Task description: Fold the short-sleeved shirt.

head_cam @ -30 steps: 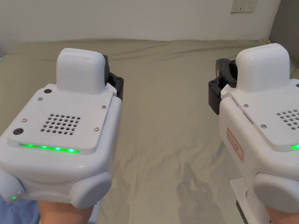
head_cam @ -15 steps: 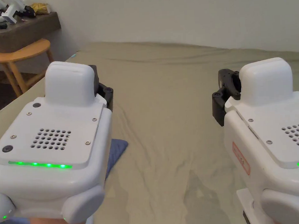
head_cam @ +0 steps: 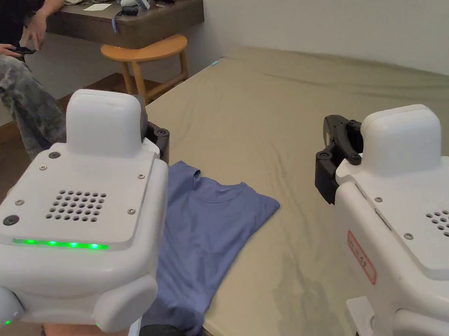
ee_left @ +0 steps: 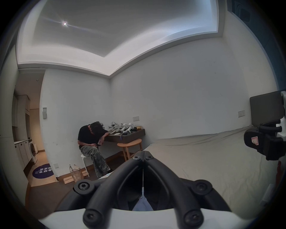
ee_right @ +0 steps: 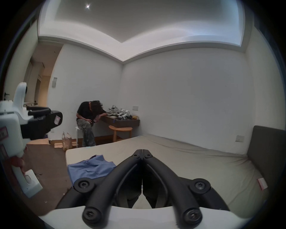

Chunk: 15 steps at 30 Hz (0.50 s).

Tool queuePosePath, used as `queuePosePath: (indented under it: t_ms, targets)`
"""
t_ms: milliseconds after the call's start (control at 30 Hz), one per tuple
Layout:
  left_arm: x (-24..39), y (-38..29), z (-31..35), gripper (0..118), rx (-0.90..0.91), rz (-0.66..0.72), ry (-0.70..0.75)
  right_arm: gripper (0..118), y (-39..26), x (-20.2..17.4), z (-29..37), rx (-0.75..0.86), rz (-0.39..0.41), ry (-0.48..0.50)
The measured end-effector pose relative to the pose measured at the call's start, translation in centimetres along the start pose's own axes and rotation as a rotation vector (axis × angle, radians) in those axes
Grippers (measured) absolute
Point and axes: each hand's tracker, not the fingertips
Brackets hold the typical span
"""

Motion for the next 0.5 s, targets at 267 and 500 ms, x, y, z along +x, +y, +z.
queuePosePath:
  t_ms: [267,500]
  targets:
    - [-0.8,-2.6,-1.9,0,-0.062,0.017,-0.004,1,-0.9,-0.8,-1.3,-0.039,0.053,-0.011]
    - [-1.0,-8.3,-8.7,0,-0.269,0.036,-0.1,1,-2.1,-0.2,-2.7,-0.092,0.063,-0.034]
